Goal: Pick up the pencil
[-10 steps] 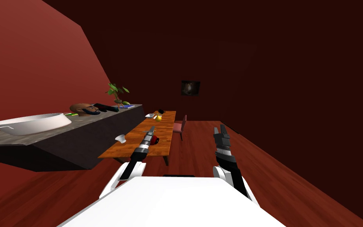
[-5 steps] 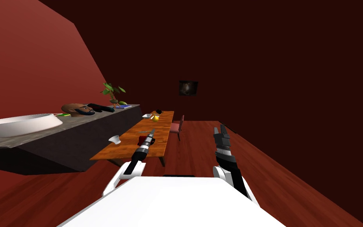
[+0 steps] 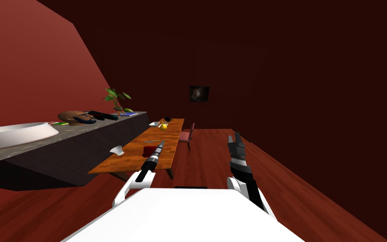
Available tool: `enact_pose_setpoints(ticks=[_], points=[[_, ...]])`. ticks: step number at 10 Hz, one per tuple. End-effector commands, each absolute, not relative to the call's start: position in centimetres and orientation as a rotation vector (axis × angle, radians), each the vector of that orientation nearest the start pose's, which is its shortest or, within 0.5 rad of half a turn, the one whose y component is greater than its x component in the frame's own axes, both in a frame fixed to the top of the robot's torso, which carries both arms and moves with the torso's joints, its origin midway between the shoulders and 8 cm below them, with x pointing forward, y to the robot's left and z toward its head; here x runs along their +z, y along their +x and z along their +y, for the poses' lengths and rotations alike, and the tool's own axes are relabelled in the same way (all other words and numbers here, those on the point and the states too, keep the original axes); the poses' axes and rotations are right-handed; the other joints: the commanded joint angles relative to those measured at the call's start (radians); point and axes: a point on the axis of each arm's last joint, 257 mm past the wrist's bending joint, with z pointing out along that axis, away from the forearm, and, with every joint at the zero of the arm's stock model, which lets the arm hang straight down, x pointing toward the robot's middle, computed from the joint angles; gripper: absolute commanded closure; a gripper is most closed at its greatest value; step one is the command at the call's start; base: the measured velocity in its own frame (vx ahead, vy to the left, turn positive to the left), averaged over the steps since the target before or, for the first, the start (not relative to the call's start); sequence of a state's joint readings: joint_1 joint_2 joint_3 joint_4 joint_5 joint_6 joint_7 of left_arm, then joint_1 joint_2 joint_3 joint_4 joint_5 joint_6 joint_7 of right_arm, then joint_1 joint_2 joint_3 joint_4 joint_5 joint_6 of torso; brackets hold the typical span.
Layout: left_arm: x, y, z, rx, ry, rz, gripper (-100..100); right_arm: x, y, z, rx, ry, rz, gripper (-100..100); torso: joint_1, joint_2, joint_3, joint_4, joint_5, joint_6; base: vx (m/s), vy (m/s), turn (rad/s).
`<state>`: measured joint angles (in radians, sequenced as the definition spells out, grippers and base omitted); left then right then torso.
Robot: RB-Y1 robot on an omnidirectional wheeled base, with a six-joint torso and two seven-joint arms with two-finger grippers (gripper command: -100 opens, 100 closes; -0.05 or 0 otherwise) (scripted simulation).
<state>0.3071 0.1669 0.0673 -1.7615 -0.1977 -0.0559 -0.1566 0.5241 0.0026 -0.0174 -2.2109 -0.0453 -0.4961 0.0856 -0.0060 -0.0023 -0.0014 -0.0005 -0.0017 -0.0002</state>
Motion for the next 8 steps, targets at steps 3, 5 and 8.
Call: enact_pose_setpoints(ticks=[3, 5, 8], points=[[-30.1, 45.1, 36.4, -0.593, -0.992, 1.479, -100, -1.5, 35.2, -29.8, 1.202, 0.729, 0.668, 0, 0.001, -0.001, 0.000, 0.000, 0.000, 0.000, 0.054, -0.099, -0.013], [-33.3, 44.6, 37.7, -0.536, -1.053, 1.530, -100, -1.5, 35.2, -29.8, 1.202, 0.729, 0.668, 0, 0.000, -0.002, -0.001, 0.000, 0.000, 0.000, 0.070, -0.094, -0.010], [-37.5, 43.9, 39.8, -0.446, -1.150, 1.599, -100, -1.5, 35.2, -29.8, 1.202, 0.729, 0.668, 0, 0.002, -0.002, -0.001, 0.000, 0.000, 0.000, 0.075, -0.071, -0.007]])
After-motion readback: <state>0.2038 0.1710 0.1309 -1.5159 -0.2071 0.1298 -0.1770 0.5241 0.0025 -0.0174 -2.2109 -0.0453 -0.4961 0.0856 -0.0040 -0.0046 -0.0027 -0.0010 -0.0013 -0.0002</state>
